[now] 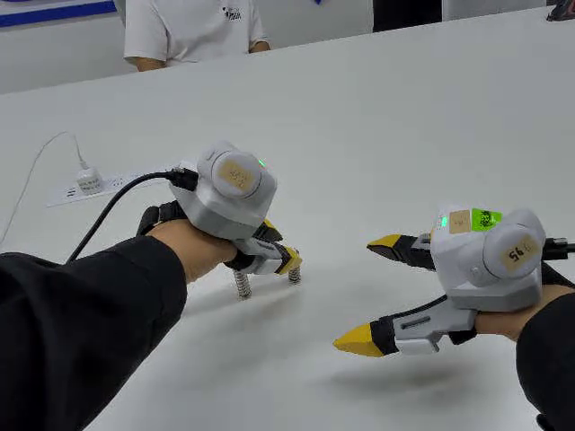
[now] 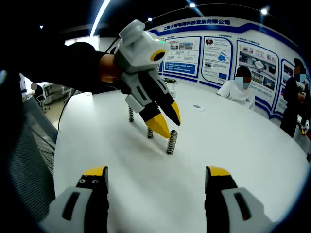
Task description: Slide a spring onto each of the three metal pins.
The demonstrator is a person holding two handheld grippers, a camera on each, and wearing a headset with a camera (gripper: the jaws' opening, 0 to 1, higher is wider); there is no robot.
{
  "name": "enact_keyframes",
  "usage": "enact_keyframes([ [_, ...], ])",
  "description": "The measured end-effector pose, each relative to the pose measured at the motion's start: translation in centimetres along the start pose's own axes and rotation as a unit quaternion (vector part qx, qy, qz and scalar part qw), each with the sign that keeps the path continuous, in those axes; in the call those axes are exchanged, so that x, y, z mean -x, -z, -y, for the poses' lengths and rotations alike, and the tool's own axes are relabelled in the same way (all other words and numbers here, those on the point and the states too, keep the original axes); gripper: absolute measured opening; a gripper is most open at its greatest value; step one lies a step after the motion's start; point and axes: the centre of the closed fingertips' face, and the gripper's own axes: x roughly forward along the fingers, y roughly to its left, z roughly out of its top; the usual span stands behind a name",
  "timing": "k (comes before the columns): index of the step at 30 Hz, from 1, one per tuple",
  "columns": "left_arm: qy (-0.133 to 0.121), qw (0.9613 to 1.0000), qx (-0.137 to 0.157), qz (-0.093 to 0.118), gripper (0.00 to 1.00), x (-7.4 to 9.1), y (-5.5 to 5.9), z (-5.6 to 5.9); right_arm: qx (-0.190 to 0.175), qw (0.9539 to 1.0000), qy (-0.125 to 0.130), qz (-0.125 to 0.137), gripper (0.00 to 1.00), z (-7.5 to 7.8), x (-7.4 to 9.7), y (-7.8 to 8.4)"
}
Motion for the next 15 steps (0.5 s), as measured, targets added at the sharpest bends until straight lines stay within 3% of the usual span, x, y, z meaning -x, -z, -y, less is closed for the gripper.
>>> enact_keyframes([
  [15,-0.011,0.9994,0.008,0.031,0.35,1.6,-1.0,-0.6,0.002,1.0,-0.004,-0.002,0.83,-0.2,0.0,0.0],
])
